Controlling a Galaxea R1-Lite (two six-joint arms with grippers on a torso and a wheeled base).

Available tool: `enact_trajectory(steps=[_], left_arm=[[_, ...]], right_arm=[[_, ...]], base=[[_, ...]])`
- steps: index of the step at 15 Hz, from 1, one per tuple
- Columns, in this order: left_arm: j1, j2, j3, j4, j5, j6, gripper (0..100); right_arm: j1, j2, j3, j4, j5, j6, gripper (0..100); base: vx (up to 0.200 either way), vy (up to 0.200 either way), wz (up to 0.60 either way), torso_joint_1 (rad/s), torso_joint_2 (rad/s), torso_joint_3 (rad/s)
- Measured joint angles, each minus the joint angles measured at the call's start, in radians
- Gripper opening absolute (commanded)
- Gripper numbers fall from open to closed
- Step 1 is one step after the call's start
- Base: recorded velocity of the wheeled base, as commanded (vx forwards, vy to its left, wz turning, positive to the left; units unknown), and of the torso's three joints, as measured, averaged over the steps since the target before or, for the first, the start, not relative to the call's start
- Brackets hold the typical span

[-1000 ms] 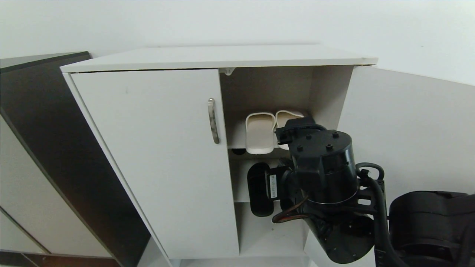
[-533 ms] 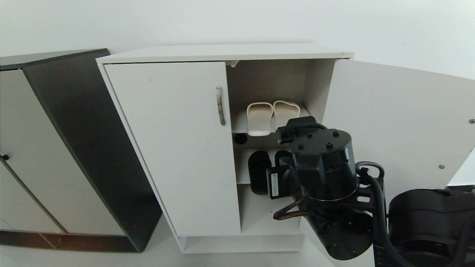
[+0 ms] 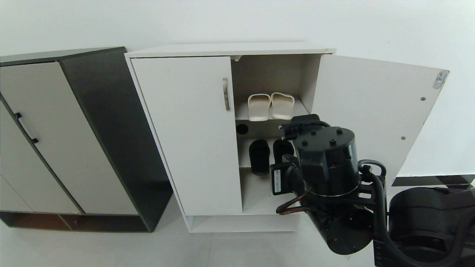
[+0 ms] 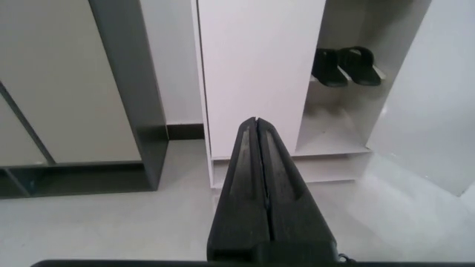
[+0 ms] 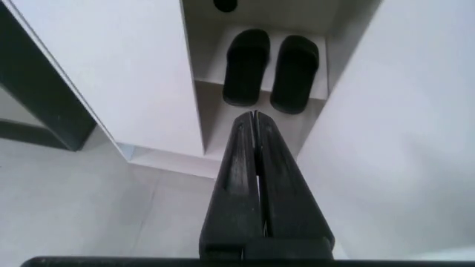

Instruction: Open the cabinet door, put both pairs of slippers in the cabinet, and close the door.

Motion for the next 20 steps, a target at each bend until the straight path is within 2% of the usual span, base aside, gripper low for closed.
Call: enact_trajectory(steps=[17,20], left_arm=[[0.000,0.000,0.000,0.000,0.000,0.000,0],[0.000,0.000,0.000,-0.003,0.000,-0.001,0]], right_arm=[[-0.021,0.008,0.023,-0.014,0.003,-0.016,0],[-0.024,0.014,0.021,-0.015,0.006,-0.015,0]], base=[[0.000,0.000,0.00,0.000,0.00,0.000],[0.000,0.000,0.00,0.002,-0.18,-0.242]])
